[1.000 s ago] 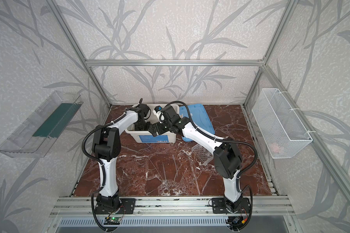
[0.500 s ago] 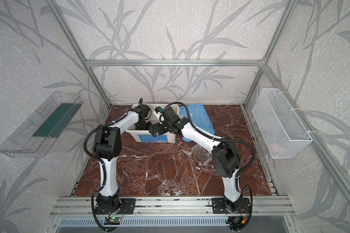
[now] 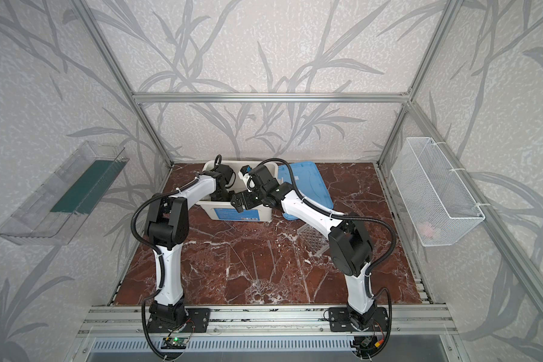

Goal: Organize the chemistry lab equipment
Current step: 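Lower the white dish into the bin and open the left gripper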

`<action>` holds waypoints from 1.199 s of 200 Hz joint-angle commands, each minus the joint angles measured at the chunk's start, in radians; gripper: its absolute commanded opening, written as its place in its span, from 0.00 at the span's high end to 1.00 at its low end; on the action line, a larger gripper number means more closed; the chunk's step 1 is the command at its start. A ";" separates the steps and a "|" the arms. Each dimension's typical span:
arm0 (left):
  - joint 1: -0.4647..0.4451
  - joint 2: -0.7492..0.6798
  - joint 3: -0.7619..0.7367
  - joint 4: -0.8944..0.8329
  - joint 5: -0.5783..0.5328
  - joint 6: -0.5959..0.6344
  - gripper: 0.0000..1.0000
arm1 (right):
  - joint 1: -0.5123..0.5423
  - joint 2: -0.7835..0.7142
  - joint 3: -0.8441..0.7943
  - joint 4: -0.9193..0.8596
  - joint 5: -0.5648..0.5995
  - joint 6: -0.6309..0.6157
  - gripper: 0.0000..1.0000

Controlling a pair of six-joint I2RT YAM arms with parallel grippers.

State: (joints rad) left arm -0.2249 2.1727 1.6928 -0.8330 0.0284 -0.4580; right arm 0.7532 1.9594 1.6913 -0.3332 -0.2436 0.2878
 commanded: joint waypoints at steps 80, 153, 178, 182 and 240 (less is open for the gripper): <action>-0.018 0.014 -0.031 0.038 -0.004 -0.019 0.28 | -0.009 -0.020 -0.020 0.037 0.016 0.009 0.00; -0.018 0.017 -0.034 0.049 -0.014 -0.021 0.24 | -0.016 -0.034 -0.037 0.045 0.017 0.010 0.00; -0.018 0.016 -0.031 0.045 -0.020 -0.022 0.19 | -0.017 -0.037 -0.042 0.045 0.016 0.011 0.00; -0.018 0.014 -0.030 0.044 -0.018 -0.022 0.19 | -0.019 -0.037 -0.043 0.046 0.017 0.012 0.00; -0.016 0.007 -0.019 0.033 -0.035 -0.019 0.09 | -0.020 -0.046 -0.050 0.046 0.018 0.010 0.00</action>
State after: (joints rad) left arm -0.2394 2.1727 1.6745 -0.7811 0.0162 -0.4789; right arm 0.7391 1.9575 1.6516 -0.2962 -0.2356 0.2958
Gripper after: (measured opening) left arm 0.894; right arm 0.996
